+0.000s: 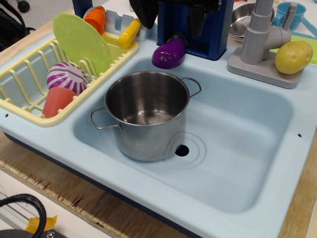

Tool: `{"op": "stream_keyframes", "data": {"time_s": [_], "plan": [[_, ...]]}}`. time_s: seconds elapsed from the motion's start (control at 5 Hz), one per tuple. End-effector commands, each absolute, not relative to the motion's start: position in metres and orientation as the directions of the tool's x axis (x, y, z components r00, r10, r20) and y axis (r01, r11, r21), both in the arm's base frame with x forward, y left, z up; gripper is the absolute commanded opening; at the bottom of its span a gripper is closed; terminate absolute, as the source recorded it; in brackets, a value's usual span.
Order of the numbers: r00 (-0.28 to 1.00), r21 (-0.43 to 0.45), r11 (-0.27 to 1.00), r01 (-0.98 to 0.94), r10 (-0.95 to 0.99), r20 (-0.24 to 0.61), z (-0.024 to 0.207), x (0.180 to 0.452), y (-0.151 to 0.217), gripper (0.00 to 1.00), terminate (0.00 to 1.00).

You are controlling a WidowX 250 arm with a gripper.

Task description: Put eggplant into pot or pan

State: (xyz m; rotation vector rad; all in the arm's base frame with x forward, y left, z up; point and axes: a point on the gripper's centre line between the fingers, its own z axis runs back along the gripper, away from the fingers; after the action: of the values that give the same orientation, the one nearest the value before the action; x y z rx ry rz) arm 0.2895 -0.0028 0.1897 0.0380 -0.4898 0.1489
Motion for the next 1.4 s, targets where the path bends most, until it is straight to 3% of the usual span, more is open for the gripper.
{"op": "stream_keyframes", "data": {"time_s": [0.0,1.2], "plan": [[0.872,0.001,0.988,-0.152,0.133,0.471,0.19,0.29,-0.003,1.0,0.0],[0.909,-0.036,0.992,-0.122,0.126,0.397,0.137,0.324,0.019,1.0,0.0]]}}
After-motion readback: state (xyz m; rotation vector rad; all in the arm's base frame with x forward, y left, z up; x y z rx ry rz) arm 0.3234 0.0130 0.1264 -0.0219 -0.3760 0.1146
